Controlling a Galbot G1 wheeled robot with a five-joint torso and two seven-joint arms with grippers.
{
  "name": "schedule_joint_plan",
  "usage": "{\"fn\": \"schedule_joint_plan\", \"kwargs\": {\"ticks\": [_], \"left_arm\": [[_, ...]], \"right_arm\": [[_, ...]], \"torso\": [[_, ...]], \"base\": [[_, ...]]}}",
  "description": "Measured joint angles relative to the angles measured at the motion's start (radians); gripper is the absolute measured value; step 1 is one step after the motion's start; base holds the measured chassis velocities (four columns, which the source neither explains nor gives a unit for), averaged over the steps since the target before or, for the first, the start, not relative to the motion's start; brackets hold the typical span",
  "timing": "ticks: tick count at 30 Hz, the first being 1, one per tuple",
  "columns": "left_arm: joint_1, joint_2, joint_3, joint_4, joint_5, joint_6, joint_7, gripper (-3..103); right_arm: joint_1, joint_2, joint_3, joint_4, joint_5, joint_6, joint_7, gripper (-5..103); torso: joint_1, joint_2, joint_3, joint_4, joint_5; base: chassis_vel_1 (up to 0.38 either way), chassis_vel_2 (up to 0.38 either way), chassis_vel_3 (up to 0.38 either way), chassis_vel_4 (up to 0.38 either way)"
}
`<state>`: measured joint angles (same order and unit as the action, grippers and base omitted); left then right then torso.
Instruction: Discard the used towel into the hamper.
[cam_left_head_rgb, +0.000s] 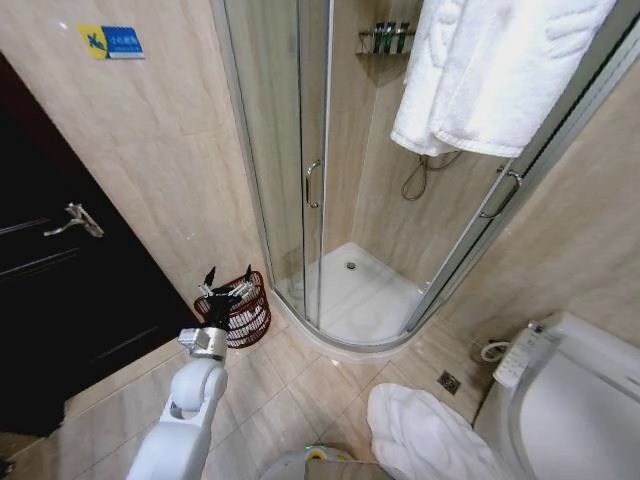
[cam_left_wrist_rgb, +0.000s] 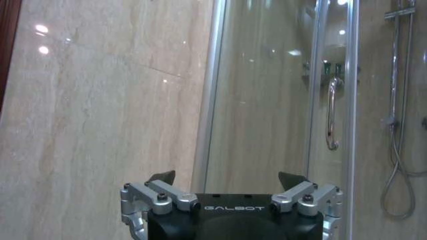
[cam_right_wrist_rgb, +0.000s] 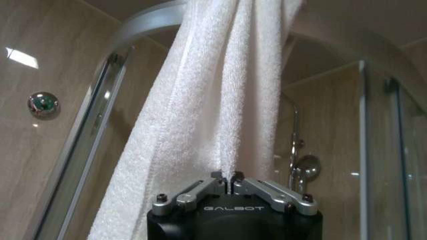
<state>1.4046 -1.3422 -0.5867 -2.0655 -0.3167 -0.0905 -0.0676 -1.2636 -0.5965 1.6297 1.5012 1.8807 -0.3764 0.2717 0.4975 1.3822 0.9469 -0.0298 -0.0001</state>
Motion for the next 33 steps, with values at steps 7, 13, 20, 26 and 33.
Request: {"fn": "schedule_joint_plan", "kwargs": {"ticks": [7, 13, 20, 26, 33], "left_arm": [[0.010, -0.001, 0.000, -0.002, -0.001, -0.002, -0.001, 100], [0.009, -0.009, 0.003, -0.002, 0.003, -0.002, -0.001, 100], [0.020, -0.024, -0.009, -0.006, 0.005, -0.008, -0.001, 100], [0.047, -0.055, -0.023, -0.029, 0.024, -0.010, -0.003, 100], [0.114, -0.110, -0.056, -0.061, 0.053, -0.029, -0.014, 100]], "right_arm": [[0.074, 0.079, -0.019, 0.092, -0.009, -0.041, 0.033, 1], [0.161, 0.169, -0.043, 0.187, -0.017, -0.080, 0.076, 1], [0.223, 0.335, -0.068, 0.334, -0.021, -0.135, 0.118, 1], [0.202, 0.498, -0.045, 0.494, -0.105, -0.175, 0.142, 1], [0.136, 0.737, -0.026, 0.640, -0.309, -0.192, 0.087, 1]], "torso": [[0.000, 0.000, 0.000, 0.0001, 0.0003], [0.000, 0.000, 0.000, 0.0001, 0.0001], [0.000, 0.000, 0.000, 0.0001, 0.0004], [0.000, 0.000, 0.000, 0.0003, -0.0006], [0.000, 0.000, 0.000, 0.0005, 0.0007]], "base": [[0.000, 0.000, 0.000, 0.000], [0.000, 0.000, 0.000, 0.000], [0.000, 0.000, 0.000, 0.000], [0.000, 0.000, 0.000, 0.000], [0.000, 0.000, 0.000, 0.000]]}}
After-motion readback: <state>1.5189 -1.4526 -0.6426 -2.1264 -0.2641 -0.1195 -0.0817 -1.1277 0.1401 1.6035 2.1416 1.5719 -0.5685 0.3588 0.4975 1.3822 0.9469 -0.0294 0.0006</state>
